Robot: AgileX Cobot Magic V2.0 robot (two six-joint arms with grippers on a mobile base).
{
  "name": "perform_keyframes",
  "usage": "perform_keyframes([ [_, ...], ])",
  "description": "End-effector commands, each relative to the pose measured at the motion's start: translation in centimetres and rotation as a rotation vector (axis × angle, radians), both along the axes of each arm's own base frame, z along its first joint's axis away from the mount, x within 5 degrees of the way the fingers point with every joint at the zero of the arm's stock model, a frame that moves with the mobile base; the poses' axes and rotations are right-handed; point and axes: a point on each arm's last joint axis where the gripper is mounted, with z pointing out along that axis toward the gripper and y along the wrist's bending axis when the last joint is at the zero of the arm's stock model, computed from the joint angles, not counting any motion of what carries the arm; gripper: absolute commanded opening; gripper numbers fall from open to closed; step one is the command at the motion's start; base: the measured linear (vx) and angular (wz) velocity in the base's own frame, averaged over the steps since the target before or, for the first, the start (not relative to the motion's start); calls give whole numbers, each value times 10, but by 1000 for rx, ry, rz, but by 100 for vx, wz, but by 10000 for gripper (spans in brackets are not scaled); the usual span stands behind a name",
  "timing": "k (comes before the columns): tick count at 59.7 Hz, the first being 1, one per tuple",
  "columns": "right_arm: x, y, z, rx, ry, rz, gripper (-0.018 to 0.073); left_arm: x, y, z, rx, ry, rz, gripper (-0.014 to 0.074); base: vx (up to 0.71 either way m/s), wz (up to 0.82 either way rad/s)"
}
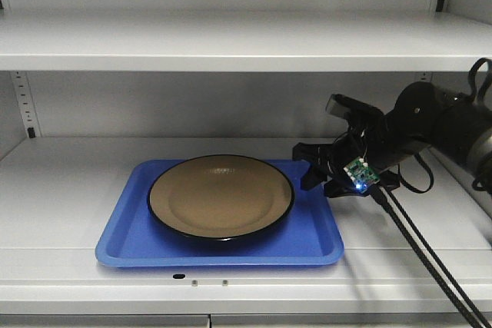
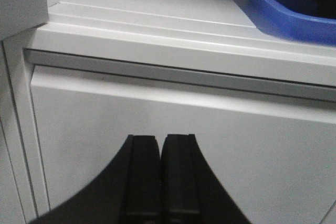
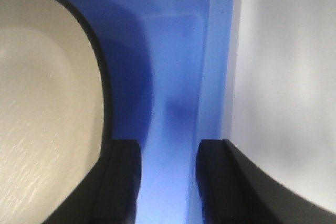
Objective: Place disk in tray to left cabinet
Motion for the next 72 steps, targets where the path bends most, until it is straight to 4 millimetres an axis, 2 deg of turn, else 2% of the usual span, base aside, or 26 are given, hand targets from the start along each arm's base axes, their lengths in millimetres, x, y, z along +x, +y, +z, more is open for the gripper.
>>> perform_keyframes([
  [1, -10, -1, 43, 42, -140, -8, 347, 1, 0, 0, -5, -55, 5, -6, 0, 0],
  [46, -10, -1, 43, 45, -140, -8, 344, 1, 0, 0, -5, -57, 5, -6, 0, 0],
  [50, -12, -7, 47, 39, -142, -15, 335, 1, 0, 0, -5, -57, 5, -6, 0, 0],
  [63, -37, -32, 59, 51, -93, -48, 284, 1, 0, 0, -5, -57, 5, -6, 0, 0],
  [72, -71, -50, 46, 49, -84, -114, 231, 1, 0, 0, -5, -57, 5, -6, 0, 0],
])
